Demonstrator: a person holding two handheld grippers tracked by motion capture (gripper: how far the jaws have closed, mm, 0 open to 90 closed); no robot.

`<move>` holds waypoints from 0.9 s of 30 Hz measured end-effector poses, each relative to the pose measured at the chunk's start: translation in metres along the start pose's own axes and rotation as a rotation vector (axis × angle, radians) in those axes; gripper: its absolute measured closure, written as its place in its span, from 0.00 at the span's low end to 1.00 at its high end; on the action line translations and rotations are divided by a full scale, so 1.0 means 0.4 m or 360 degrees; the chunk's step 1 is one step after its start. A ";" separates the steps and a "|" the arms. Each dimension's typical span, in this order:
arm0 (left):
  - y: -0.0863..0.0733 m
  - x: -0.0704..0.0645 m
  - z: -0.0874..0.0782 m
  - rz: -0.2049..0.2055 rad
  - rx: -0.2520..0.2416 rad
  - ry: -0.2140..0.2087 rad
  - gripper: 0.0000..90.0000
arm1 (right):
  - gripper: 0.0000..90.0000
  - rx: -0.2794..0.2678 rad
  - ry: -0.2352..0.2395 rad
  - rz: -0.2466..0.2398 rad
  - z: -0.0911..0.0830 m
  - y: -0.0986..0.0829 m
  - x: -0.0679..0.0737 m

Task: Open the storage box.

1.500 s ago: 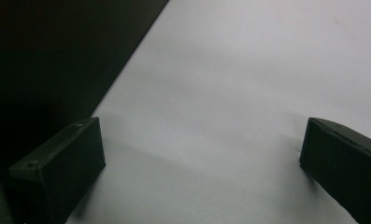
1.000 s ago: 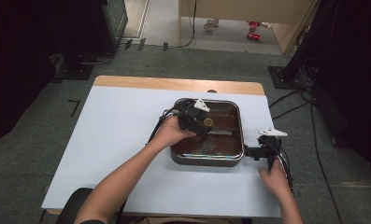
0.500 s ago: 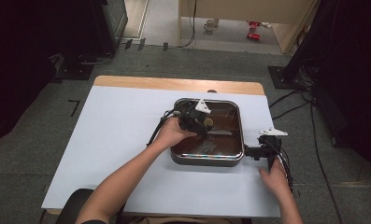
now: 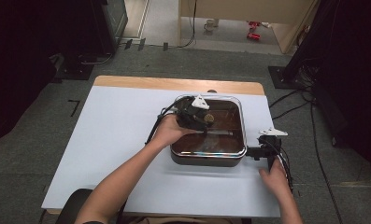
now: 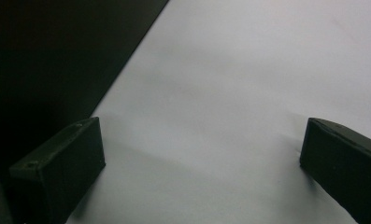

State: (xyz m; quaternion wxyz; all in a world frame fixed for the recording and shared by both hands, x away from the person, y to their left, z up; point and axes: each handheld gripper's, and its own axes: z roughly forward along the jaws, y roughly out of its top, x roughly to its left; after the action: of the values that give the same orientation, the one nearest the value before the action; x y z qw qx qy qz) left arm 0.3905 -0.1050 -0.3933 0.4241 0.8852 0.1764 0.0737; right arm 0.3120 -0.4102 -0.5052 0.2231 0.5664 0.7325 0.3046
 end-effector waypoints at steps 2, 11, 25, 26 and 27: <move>0.003 0.003 -0.012 -0.0007 -0.0008 0.0004 0.65 | 0.00 0.0000 0.0000 0.0001 0.000 0.000 0.000; -0.003 0.033 -0.064 -0.0060 -0.0027 0.0039 0.65 | 0.00 0.0003 0.0004 0.0006 0.000 0.000 -0.001; -0.047 0.082 -0.154 -0.0182 -0.0051 0.0122 0.65 | 0.00 0.0004 0.0005 0.0009 0.000 0.001 -0.001; -0.051 0.085 -0.161 -0.0188 -0.0051 0.0129 0.65 | 0.00 0.0004 0.0005 0.0009 0.000 0.001 -0.001; -0.055 0.088 -0.167 -0.0194 -0.0047 0.0132 0.66 | 0.00 0.0004 0.0005 0.0009 0.000 0.001 -0.001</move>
State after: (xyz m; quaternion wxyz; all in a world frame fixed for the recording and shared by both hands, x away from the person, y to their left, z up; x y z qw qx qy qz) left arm 0.3989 -0.0307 -0.3690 0.4332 0.8627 0.2462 0.0870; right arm 0.3124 -0.4106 -0.5052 0.2204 0.5683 0.7317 0.3052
